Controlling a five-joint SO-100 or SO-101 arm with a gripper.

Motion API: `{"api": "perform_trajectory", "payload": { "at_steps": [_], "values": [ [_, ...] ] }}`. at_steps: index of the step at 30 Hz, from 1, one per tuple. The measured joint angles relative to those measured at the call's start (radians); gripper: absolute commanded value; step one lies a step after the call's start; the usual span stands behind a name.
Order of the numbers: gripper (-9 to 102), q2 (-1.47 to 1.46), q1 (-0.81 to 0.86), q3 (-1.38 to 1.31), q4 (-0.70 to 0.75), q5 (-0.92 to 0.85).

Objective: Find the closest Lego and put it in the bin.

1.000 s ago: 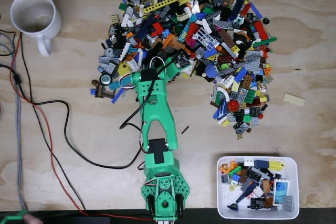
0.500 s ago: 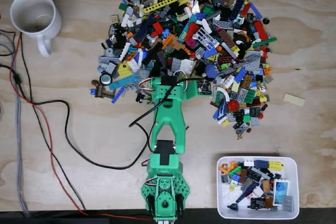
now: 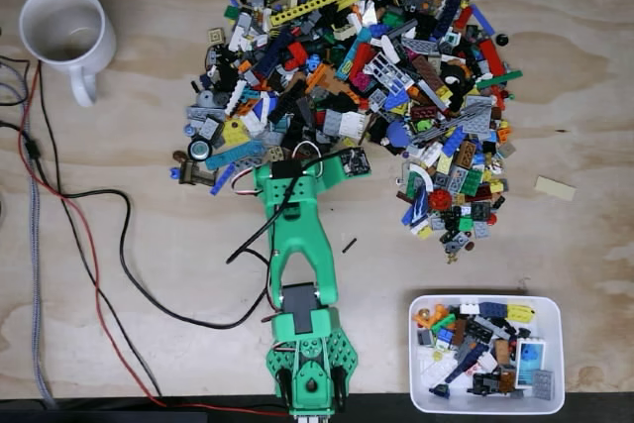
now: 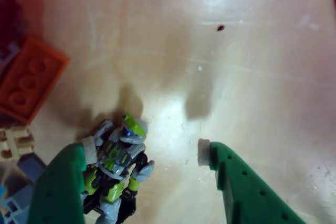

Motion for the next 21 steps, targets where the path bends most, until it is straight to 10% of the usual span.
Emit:
{"api": "perform_trajectory", "payload": {
  "at_steps": [21],
  "values": [
    [4, 0.006, -0.152, 0.037, -0.075, -0.025]
  ]
}}
